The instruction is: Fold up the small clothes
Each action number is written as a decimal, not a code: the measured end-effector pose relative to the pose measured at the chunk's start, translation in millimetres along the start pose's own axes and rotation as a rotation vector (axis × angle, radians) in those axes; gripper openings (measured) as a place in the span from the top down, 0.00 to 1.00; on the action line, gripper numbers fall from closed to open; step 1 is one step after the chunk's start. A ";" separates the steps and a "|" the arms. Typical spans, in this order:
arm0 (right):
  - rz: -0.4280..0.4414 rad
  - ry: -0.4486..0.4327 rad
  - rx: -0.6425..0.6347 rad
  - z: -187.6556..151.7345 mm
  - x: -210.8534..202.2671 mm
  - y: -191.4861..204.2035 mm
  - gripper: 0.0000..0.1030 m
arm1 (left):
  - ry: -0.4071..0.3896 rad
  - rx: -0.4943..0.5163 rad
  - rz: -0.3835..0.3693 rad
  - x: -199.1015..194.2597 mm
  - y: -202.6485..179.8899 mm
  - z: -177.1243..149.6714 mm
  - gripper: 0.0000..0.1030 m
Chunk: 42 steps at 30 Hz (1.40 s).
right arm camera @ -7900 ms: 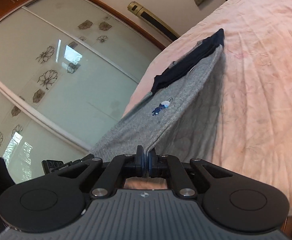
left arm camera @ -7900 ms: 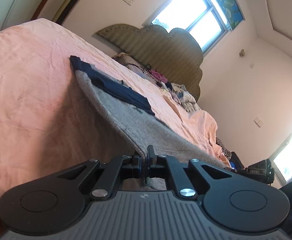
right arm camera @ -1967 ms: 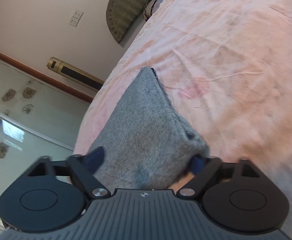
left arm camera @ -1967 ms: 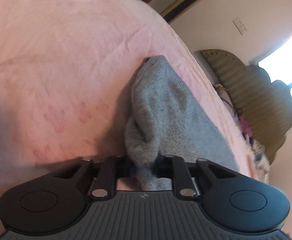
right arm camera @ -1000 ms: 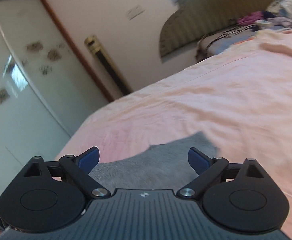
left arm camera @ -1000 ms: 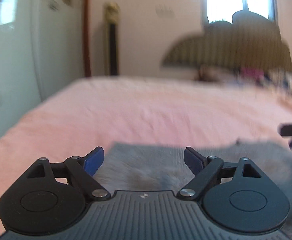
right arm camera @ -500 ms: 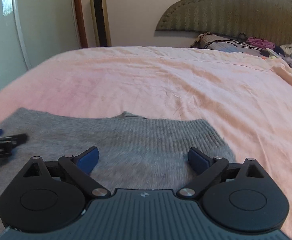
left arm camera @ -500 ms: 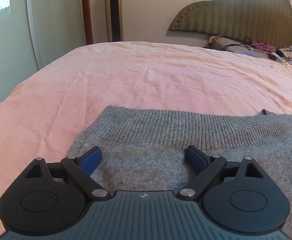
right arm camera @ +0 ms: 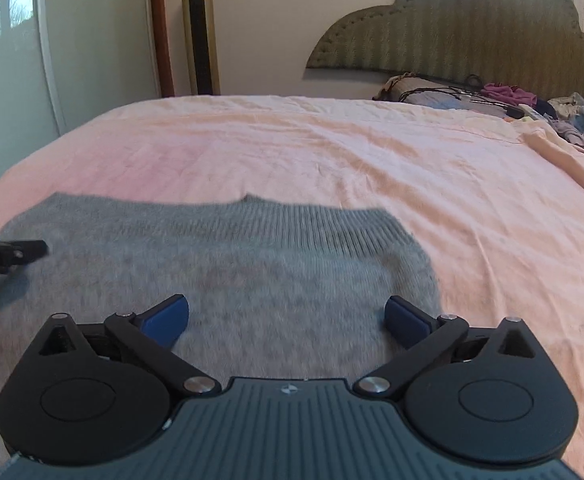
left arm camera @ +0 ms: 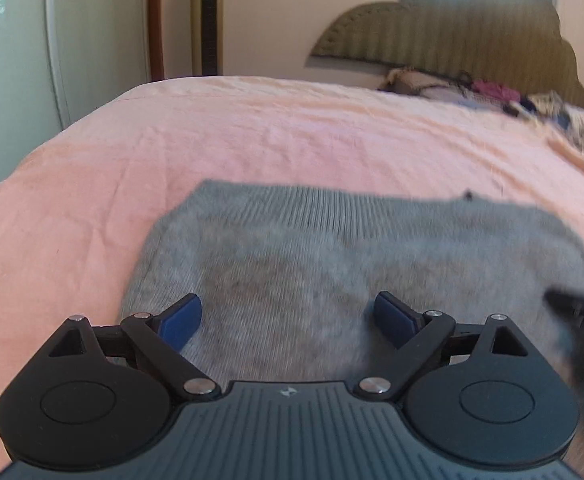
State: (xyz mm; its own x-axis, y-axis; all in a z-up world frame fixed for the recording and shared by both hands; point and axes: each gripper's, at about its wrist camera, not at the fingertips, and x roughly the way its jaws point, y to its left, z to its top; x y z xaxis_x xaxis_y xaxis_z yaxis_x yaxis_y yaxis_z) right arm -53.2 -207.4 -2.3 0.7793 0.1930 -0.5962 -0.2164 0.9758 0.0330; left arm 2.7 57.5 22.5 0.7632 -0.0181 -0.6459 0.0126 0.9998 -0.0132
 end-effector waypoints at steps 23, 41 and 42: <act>0.034 -0.029 0.058 -4.6 -0.1 -11.9 0.00 | -0.028 -0.757 -0.224 -126.4 88.8 -111.4 0.03; 0.046 0.001 -0.062 -41.7 -44.5 23.0 0.00 | 0.028 -0.968 -0.296 -94.4 83.8 -101.2 0.39; 0.048 -0.001 -0.060 -42.0 -44.4 22.3 0.00 | 0.040 -0.968 -0.271 -92.1 83.6 -100.9 0.47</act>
State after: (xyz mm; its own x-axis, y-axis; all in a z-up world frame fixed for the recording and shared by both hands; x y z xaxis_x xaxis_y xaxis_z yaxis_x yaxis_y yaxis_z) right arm -117.3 -198.6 -8.7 0.7675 0.2397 -0.5946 -0.2884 0.9574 0.0137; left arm -131.7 142.6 3.9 0.7901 -0.2629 -0.5537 -0.3611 0.5303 -0.7670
